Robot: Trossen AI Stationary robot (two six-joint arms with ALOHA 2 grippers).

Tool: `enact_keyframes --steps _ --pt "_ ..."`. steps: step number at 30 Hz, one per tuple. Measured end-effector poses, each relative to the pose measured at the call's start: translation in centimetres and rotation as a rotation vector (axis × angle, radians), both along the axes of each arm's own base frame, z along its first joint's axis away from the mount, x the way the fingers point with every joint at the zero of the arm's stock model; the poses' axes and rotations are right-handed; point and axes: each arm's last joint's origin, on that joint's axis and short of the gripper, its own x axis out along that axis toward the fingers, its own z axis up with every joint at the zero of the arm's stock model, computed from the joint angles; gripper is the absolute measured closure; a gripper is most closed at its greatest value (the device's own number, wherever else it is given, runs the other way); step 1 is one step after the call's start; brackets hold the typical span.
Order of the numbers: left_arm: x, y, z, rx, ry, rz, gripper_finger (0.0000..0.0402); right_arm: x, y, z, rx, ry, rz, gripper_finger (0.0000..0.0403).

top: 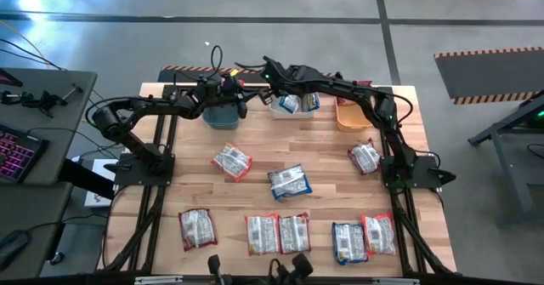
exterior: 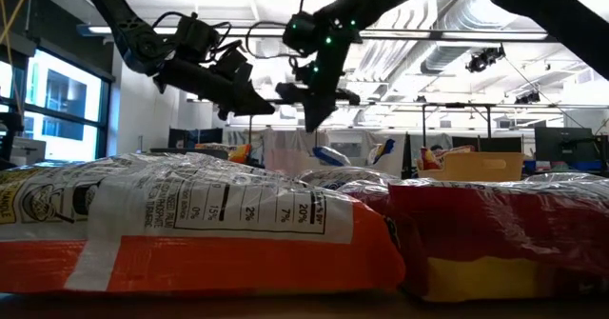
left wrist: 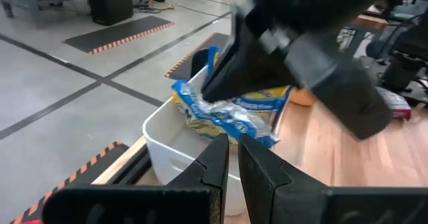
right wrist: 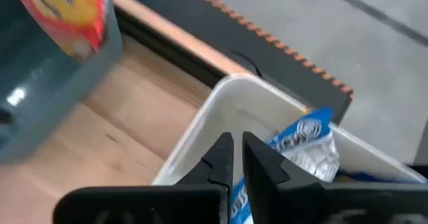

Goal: Sort Maruchan noodles
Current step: Put the top blue noodle pack into the white bin

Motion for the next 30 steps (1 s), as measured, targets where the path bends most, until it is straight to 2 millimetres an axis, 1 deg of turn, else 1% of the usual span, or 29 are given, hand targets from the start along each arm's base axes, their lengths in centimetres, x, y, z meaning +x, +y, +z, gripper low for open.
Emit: enact_keyframes --steps 3,5,8,10,14,17,22,30 --pt "-0.5 0.1 -0.4 -0.003 0.007 0.017 0.0378 -0.3 0.2 0.7 -0.006 0.004 0.008 0.04" --pt "-0.8 0.2 -0.6 0.004 -0.003 0.032 0.0378 -0.1 0.3 0.8 0.043 -0.042 0.038 0.04" --pt "-1.3 0.6 -0.6 0.007 -0.032 0.07 0.0378 0.8 0.1 -0.3 0.084 -0.094 0.06 0.0402" --pt "-1.6 0.7 -0.8 -0.003 -0.038 0.086 0.0378 0.8 -0.1 -1.5 0.108 -0.061 0.032 0.0402" --pt "-2.0 1.0 -0.9 -0.019 -0.038 0.105 0.0378 -0.1 -1.3 -3.7 0.17 0.029 -0.033 0.0403" --pt "-2.0 1.0 -0.9 -0.018 -0.04 0.105 0.0378 -0.7 -1.7 -4.0 0.175 0.078 -0.071 0.0403" --pt "-2.0 1.0 -0.9 -0.014 -0.037 0.104 0.0378 -2.0 -1.6 -3.7 0.183 0.203 -0.125 0.0403" --pt "-2.0 1.0 -0.9 -0.016 -0.034 0.103 0.0378 -3.6 -1.0 -1.1 0.128 0.395 -0.177 0.0403"
